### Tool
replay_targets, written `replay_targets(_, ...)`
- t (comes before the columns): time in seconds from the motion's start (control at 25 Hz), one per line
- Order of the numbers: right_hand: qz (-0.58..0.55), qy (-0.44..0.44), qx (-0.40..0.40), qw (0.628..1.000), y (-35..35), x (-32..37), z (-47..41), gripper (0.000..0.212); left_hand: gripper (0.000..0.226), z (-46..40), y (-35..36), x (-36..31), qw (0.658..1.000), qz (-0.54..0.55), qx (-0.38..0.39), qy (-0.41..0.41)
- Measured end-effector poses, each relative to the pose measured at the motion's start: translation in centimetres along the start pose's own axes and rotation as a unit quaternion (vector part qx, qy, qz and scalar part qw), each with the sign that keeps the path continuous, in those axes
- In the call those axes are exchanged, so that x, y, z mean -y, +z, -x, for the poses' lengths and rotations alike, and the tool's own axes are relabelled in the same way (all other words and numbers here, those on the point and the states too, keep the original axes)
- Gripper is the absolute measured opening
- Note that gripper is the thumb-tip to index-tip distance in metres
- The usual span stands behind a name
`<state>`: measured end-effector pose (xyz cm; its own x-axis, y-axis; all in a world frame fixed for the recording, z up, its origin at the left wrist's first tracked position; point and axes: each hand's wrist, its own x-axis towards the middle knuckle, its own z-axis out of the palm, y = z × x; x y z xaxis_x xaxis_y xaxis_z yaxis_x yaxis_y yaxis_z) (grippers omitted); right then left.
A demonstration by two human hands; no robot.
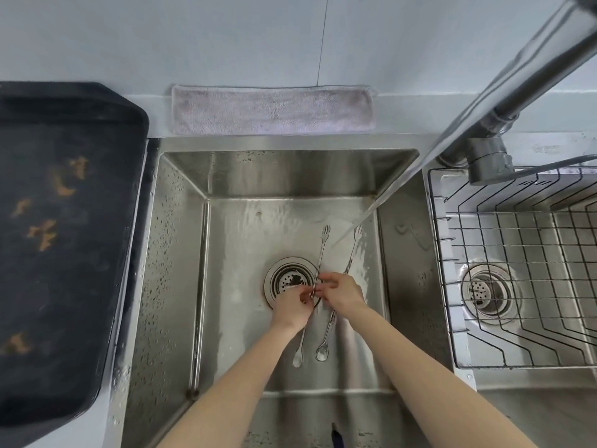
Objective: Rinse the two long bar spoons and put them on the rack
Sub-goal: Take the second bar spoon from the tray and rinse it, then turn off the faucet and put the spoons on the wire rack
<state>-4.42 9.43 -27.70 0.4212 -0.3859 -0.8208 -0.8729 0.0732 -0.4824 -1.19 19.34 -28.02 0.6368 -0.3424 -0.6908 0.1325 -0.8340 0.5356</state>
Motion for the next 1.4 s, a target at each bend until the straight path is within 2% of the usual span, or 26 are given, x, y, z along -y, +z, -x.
replay_targets(0.16, 0.024, -0.002, 0.019, 1.0, 0.0, 0.0, 0.2, 0.034, 0.035, 0.2, -0.5, 0.0, 1.0, -0.013, 0.024, 0.012)
replay_targets(0.48, 0.06, -0.041, 0.0, 0.997, -1.5, 0.9, 3.0, 0.033, 0.038, 1.6, -1.9, -0.8, 0.997, -0.038, 0.051, 0.033)
replay_targets(0.64, 0.099, -0.084, -0.012, 0.992, -3.1, 1.7, 5.1, 0.035, 0.038, 2.9, -3.5, -1.8, 0.997, -0.053, 0.034, 0.053)
replay_targets(0.84, 0.179, -0.16, -0.04, 0.97, -5.6, 2.8, 8.2, 0.038, 0.041, 5.6, -6.1, -4.4, 0.982, -0.15, 0.006, 0.113)
replay_targets(1.04, 0.257, -0.233, -0.079, 0.935, -7.9, 4.1, 11.8, 0.041, 0.042, 8.3, -8.1, -7.4, 0.952, -0.257, -0.026, 0.164)
replay_targets(1.4, 0.255, -0.307, -0.173, 0.901, -12.2, 3.6, 17.2, 0.042, 0.035, 13.2, -8.2, -12.0, 0.87, -0.385, -0.093, 0.295)
